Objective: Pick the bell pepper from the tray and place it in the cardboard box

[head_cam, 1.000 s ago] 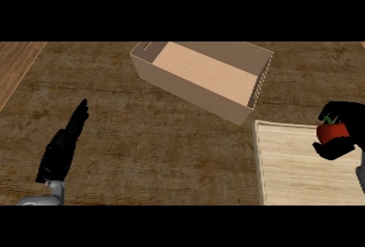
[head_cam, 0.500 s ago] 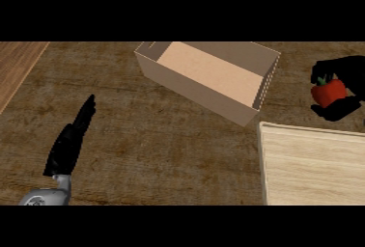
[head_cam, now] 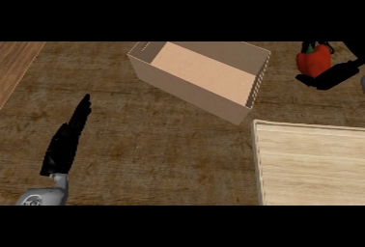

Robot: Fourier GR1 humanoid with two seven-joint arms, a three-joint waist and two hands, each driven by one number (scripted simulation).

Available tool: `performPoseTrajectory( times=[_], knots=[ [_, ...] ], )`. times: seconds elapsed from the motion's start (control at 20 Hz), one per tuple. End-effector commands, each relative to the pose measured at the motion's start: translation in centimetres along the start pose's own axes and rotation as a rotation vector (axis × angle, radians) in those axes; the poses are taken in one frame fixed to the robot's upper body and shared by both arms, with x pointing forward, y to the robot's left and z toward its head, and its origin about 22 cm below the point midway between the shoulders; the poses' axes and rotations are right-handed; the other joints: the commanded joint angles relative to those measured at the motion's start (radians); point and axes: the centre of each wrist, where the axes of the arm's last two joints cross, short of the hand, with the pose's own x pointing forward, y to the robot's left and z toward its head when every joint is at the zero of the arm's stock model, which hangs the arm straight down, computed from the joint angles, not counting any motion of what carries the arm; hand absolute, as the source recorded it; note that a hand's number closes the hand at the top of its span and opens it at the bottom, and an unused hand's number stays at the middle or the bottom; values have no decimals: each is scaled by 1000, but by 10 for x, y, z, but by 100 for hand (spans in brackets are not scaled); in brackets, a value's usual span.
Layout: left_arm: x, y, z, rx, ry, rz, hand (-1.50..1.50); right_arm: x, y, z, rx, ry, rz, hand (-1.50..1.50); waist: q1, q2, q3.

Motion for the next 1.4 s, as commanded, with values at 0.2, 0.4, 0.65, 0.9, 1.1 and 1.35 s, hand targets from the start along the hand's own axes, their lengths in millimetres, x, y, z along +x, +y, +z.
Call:
performPoseTrajectory(
  times=[0.2, 0.4, 0.65, 0.9, 1.1, 1.35],
  knots=[
    [-29, 4, 19, 21, 35, -4, 0, 37, -22, -69, 12, -201, -167, 150, -23, -8, -3],
    [-11, 13, 11, 29, 39, 0, 0, 74, 8, -110, 45, -205, -169, 150, -40, -14, -3],
    [3, 6, 12, 29, 20, 9, 0, 91, 29, -135, 43, -166, -154, 150, -31, -9, -3],
    [-6, 18, 7, 22, 27, -18, 0, 115, 49, -157, 111, -128, -125, 150, -14, 0, -3],
    [1, 18, 2, 27, 34, -8, 0, 149, 82, -176, 170, -107, -124, 150, -22, -3, -3],
    [5, 13, 8, 9, -15, -1, 0, 143, 109, -175, 210, -53, -56, 150, 4, 6, -3]
  ],
)
